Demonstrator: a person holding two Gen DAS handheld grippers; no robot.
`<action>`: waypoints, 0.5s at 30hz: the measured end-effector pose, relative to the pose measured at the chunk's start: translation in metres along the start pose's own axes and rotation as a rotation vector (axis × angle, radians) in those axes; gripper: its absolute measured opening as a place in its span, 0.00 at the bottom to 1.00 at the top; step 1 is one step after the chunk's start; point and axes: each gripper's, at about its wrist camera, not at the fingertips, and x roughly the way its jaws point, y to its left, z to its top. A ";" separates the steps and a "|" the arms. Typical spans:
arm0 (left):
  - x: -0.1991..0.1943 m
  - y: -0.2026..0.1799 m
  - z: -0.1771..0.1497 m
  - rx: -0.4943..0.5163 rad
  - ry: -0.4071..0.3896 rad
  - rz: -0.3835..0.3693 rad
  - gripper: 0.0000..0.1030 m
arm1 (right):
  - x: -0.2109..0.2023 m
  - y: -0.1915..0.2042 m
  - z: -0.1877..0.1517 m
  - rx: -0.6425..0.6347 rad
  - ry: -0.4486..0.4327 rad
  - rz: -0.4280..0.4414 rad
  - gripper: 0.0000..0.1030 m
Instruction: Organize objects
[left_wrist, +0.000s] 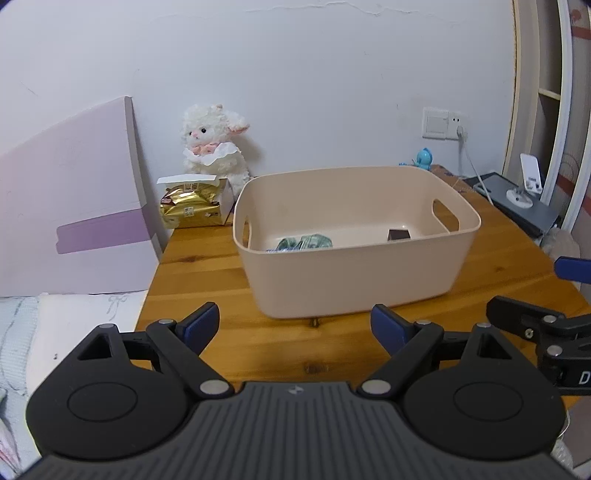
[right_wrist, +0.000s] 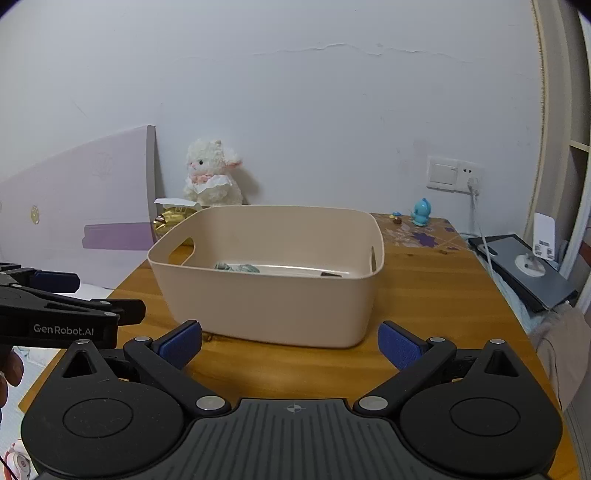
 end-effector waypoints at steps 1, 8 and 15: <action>-0.003 -0.002 -0.002 0.007 0.003 0.009 0.87 | -0.004 0.001 -0.001 -0.003 0.001 -0.001 1.00; -0.032 -0.003 -0.024 -0.011 -0.009 -0.008 0.87 | -0.025 0.001 -0.008 0.002 0.008 0.001 1.00; -0.055 -0.001 -0.033 -0.007 -0.032 0.008 0.87 | -0.045 0.000 -0.013 0.015 0.000 -0.001 1.00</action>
